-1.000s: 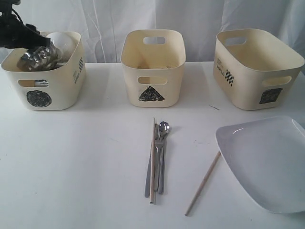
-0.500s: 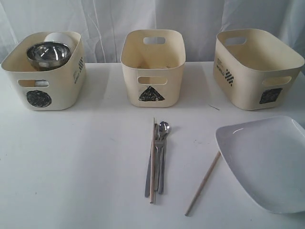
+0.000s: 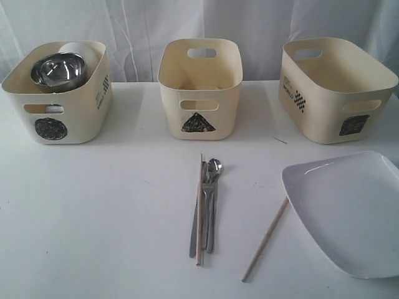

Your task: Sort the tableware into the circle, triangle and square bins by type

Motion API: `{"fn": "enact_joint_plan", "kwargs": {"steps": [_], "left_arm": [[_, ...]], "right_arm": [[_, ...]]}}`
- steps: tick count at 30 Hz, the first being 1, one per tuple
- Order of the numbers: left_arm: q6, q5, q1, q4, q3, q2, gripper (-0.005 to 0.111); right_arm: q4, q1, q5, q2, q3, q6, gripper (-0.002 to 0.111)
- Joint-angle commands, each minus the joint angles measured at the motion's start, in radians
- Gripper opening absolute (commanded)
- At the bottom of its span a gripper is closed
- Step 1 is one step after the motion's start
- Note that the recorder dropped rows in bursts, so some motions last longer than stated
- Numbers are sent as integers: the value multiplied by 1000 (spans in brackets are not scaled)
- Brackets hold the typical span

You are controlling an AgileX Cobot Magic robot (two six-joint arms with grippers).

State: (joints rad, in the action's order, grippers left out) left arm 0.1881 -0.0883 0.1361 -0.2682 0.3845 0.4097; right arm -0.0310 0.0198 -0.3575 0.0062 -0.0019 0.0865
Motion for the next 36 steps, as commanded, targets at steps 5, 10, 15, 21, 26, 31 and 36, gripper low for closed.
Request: {"fn": "enact_joint_plan", "kwargs": {"steps": [5, 10, 15, 21, 26, 31, 36], "left_arm": [[2, -186, 2, -4, -7, -64, 0], [3, -210, 2, 61, -7, -289, 0], [3, -232, 2, 99, -7, -339, 0], [-2, -277, 2, -67, -71, -339, 0], [-169, -194, 2, -67, -232, -339, 0], [-188, -184, 2, -53, -323, -339, 0], [-155, -275, 2, -57, -385, -339, 0]], "right_arm": [[-3, 3, 6, -6, 2, 5, 0], [-3, 3, 6, -6, 2, 5, 0], [-3, 3, 6, -6, 2, 5, 0], [-6, 3, 6, -6, 2, 5, 0], [-6, 3, 6, -6, 2, 5, 0], [-4, 3, 6, -6, 2, 5, 0], [-4, 3, 8, -6, 2, 5, 0]]}}
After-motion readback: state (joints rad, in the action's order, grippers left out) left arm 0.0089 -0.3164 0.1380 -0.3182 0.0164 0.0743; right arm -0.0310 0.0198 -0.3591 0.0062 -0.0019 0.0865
